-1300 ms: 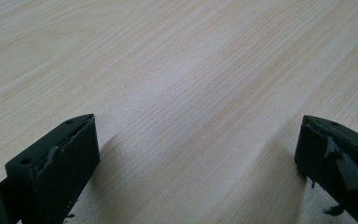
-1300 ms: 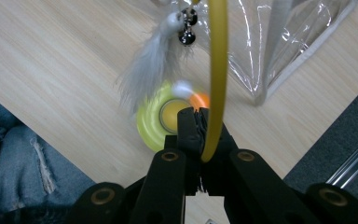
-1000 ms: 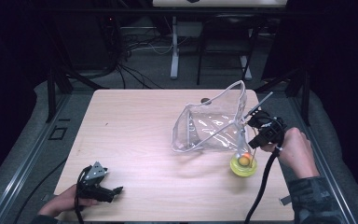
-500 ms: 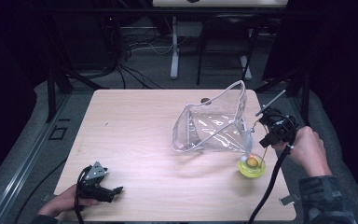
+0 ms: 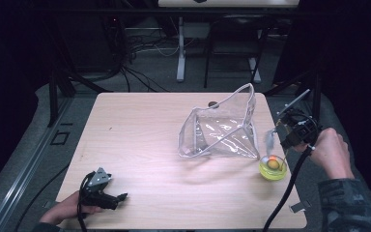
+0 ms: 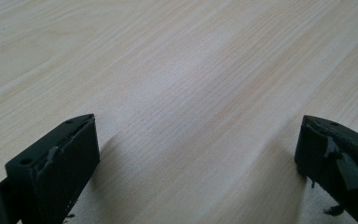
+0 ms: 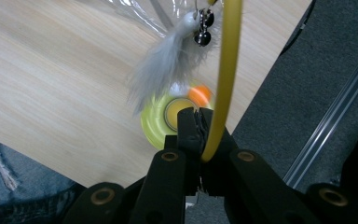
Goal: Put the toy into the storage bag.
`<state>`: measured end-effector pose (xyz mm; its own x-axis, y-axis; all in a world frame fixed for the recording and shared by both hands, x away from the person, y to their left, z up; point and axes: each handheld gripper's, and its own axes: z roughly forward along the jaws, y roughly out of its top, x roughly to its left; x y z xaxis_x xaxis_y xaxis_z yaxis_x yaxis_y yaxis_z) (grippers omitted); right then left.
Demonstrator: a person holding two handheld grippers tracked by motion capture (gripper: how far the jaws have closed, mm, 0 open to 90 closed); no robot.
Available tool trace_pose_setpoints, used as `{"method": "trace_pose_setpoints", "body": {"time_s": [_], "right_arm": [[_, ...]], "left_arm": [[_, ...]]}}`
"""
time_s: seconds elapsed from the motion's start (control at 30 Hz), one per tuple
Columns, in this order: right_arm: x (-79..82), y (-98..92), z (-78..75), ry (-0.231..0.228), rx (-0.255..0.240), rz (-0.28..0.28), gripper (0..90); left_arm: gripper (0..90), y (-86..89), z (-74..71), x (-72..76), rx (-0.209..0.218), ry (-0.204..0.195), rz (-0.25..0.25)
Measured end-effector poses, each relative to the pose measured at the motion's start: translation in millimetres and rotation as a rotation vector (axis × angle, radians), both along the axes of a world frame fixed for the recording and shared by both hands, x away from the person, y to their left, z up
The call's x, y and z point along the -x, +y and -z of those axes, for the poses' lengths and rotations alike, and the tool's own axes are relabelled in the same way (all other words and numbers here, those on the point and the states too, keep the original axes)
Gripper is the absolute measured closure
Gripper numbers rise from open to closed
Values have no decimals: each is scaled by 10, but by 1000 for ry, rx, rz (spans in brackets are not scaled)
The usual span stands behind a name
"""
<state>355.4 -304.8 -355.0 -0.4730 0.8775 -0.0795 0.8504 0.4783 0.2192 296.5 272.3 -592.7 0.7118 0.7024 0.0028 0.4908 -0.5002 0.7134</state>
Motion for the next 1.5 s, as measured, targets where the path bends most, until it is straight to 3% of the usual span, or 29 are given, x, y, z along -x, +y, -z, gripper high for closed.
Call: {"method": "trace_pose_setpoints", "body": {"time_s": [0.03, 0.97, 1.5], "right_arm": [[0, -11, 7, -16, -6, 13, 877], [-273, -184, -279, -14, 29, 46, 877], [-396, -119, -524, -43, 46, 45, 877]], "left_arm": [[0, 0, 0, 0, 0, 0, 0], [0, 1, -3, 0, 1, 5, 2], [0, 2, -4, 0, 0, 5, 2]]}}
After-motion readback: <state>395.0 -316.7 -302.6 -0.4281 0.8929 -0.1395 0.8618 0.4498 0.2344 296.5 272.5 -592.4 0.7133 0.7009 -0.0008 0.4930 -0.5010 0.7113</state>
